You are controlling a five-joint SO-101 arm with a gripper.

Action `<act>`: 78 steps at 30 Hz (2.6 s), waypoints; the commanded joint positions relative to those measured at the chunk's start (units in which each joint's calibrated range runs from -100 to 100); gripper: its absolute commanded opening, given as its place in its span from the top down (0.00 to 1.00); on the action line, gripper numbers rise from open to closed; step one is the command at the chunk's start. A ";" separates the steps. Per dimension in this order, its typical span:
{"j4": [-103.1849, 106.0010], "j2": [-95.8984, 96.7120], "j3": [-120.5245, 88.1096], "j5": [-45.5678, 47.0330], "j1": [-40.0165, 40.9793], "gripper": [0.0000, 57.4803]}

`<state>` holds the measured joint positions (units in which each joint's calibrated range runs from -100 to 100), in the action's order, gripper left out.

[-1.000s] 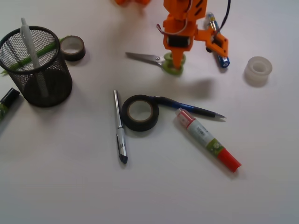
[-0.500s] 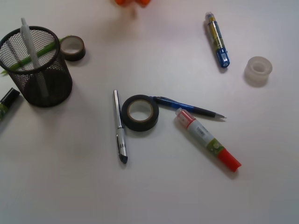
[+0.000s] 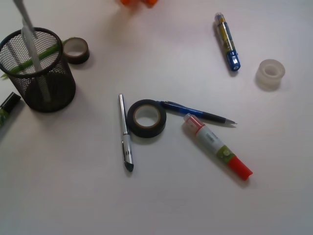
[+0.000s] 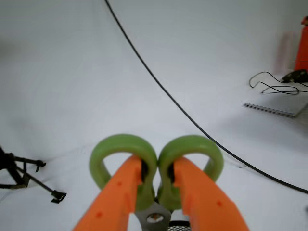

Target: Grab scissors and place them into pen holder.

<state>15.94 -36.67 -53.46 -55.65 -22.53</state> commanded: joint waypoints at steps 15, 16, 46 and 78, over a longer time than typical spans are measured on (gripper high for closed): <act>9.08 -1.53 -10.13 4.05 -0.31 0.76; 9.08 -1.87 -10.13 4.44 -0.24 0.62; -92.32 -2.64 28.91 42.15 38.72 0.46; -80.68 -62.48 -40.65 52.41 23.61 0.99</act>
<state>-63.63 -98.87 -94.88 -3.00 1.29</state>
